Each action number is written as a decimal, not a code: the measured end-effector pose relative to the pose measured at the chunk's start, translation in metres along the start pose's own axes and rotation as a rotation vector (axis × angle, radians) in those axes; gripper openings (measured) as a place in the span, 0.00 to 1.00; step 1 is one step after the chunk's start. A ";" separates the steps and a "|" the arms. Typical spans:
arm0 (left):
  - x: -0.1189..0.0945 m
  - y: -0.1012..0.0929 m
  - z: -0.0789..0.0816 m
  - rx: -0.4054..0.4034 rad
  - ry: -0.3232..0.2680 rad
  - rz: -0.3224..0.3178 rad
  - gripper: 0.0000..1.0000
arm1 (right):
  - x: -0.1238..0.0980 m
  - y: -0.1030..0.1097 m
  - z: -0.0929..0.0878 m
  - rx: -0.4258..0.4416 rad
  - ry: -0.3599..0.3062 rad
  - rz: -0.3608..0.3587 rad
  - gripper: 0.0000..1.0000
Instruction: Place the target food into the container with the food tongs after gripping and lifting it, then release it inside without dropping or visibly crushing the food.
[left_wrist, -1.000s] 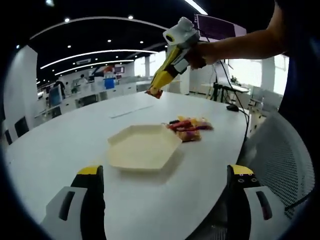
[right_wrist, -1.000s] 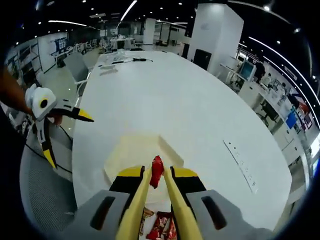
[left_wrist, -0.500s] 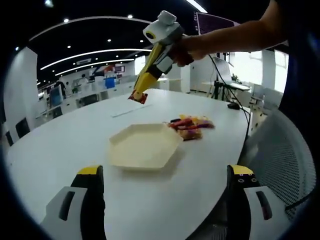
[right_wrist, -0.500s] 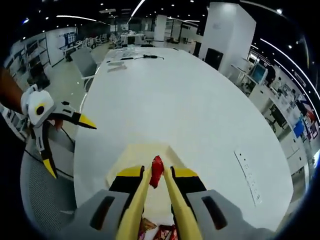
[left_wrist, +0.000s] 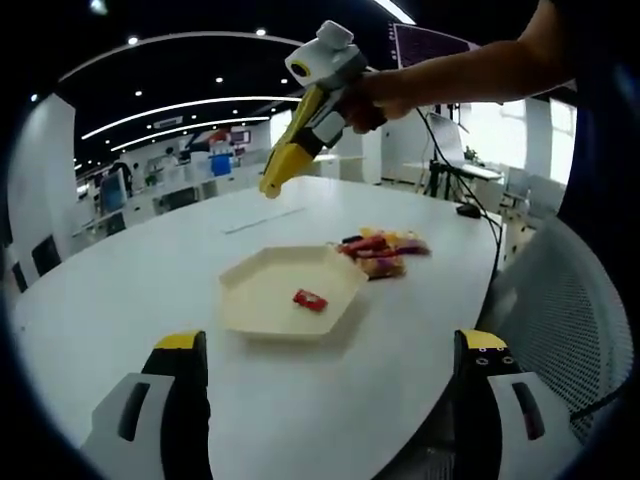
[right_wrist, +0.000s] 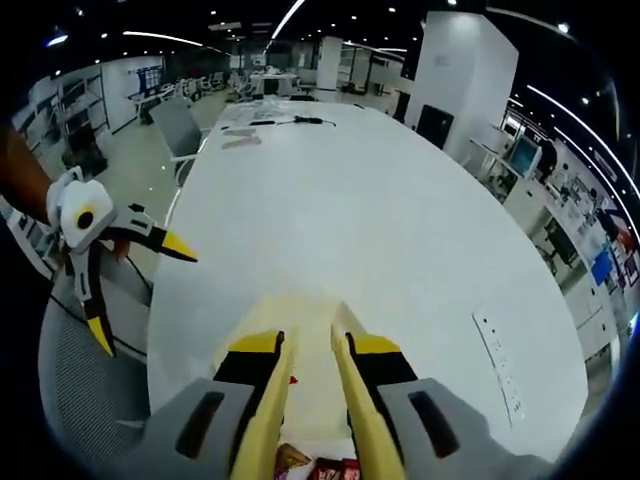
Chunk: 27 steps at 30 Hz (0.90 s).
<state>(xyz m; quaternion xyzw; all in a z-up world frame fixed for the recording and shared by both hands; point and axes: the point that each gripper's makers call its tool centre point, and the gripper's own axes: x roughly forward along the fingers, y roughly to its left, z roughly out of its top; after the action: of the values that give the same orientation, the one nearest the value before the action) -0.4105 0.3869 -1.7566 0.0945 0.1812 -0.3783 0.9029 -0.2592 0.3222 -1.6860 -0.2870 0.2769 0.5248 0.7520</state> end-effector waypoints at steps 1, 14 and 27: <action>0.000 0.000 0.000 -0.001 0.001 0.000 0.99 | -0.001 0.000 0.000 -0.002 -0.006 0.005 0.24; 0.000 0.001 -0.001 0.002 0.004 0.003 0.99 | -0.010 0.000 -0.007 -0.001 -0.025 0.025 0.25; 0.001 -0.002 -0.002 0.006 0.011 -0.008 0.99 | -0.032 -0.014 -0.037 0.021 -0.004 -0.005 0.25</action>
<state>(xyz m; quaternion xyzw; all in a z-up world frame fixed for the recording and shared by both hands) -0.4120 0.3860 -1.7591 0.0987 0.1856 -0.3819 0.9000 -0.2598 0.2710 -1.6861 -0.2785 0.2801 0.5208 0.7568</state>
